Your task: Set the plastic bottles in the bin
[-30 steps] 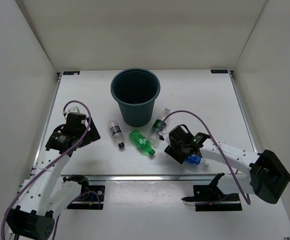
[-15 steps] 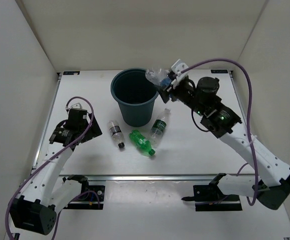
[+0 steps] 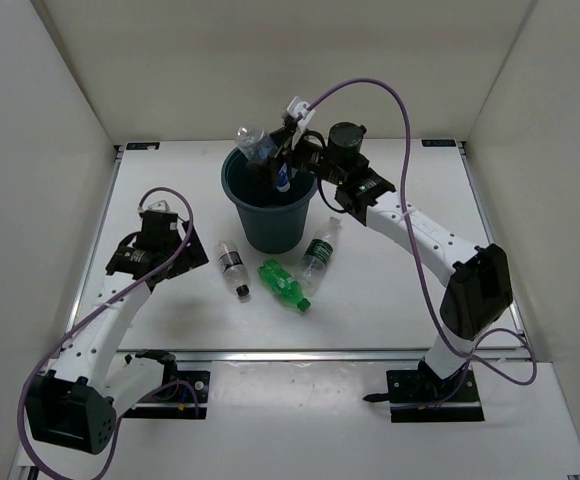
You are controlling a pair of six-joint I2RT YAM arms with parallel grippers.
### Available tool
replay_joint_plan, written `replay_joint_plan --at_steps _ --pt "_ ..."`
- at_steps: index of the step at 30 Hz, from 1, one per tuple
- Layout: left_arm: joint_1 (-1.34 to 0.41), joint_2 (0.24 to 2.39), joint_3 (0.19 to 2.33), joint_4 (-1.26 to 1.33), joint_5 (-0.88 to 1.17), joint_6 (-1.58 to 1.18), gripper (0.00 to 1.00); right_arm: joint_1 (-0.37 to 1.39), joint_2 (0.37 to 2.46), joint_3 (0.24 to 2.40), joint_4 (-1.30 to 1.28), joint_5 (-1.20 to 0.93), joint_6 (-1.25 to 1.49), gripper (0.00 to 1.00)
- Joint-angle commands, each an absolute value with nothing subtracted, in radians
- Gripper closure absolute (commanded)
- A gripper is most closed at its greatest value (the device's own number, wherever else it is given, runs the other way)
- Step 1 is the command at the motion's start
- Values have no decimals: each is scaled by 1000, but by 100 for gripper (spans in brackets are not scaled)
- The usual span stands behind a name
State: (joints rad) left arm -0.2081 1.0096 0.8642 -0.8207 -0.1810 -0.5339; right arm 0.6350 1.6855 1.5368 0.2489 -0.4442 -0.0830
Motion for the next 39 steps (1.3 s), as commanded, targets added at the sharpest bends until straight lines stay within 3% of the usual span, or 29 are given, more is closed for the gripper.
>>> replay_joint_plan --at_steps 1,2,3,4,8,12,20,22,25,32,39 --pt "-195 1018 882 -776 -153 -529 1 624 1645 1588 367 -497 -18 21" --pt "-193 1028 881 -775 -144 -531 1 618 1634 1574 382 -491 -31 15" --pt "-207 1034 881 -769 -141 -531 1 626 1617 1550 383 -447 -43 2" --pt "-207 1035 877 -762 -132 -534 1 629 1588 1539 379 -408 -64 1" --pt "-221 1071 891 -730 -117 -537 1 618 1511 1529 276 -226 -60 1" --pt "-247 1123 913 -707 -104 -535 1 528 1389 1428 168 -98 110 1" --pt "-339 1249 921 -634 -121 -574 2 168 1045 1033 -280 86 244 1" --pt "-353 1285 905 -601 -114 -598 2 -22 993 965 -438 22 259 1" --pt "-357 1325 885 -552 -120 -633 1 -144 898 866 -515 17 236 1" --pt "-384 1430 881 -500 -190 -676 1 -43 870 824 -578 156 215 1" --pt "-394 1511 839 -405 -167 -718 3 -32 839 795 -525 89 225 1"
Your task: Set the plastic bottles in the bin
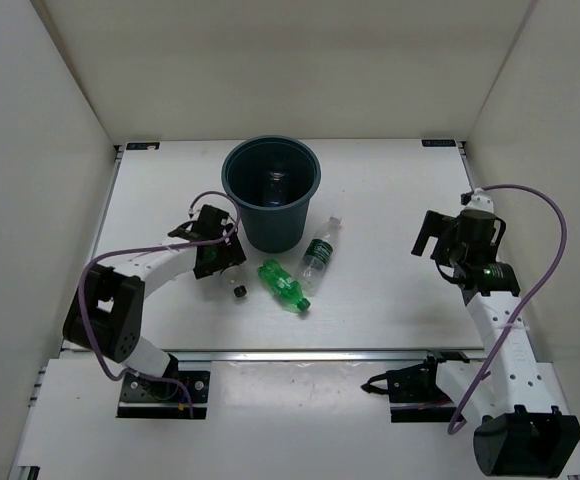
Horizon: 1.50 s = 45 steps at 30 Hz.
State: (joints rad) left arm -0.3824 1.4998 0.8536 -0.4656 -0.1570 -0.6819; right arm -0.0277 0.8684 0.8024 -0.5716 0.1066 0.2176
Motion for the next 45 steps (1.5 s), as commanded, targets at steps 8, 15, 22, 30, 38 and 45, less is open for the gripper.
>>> replay_joint_plan --at_steps 8,15,22,30,38,45 --pt "-350 1404 805 -495 -230 -735 44 -9 844 805 -546 121 190 1" --pt "-324 1097 1058 -629 -406 -622 47 63 836 761 -532 84 201 1" --pt "-469 1259 1397 -385 -489 -456 46 164 885 730 -483 46 247 1" --pt "-514 1584 1663 -270 -489 -406 21 265 954 762 -451 28 299 1" --pt "-537 1612 1740 -371 -508 -376 1 330 1017 791 -410 32 348 1" --pt "-460 1297 1406 -587 -557 -517 1 445 1179 864 -345 51 432 1"
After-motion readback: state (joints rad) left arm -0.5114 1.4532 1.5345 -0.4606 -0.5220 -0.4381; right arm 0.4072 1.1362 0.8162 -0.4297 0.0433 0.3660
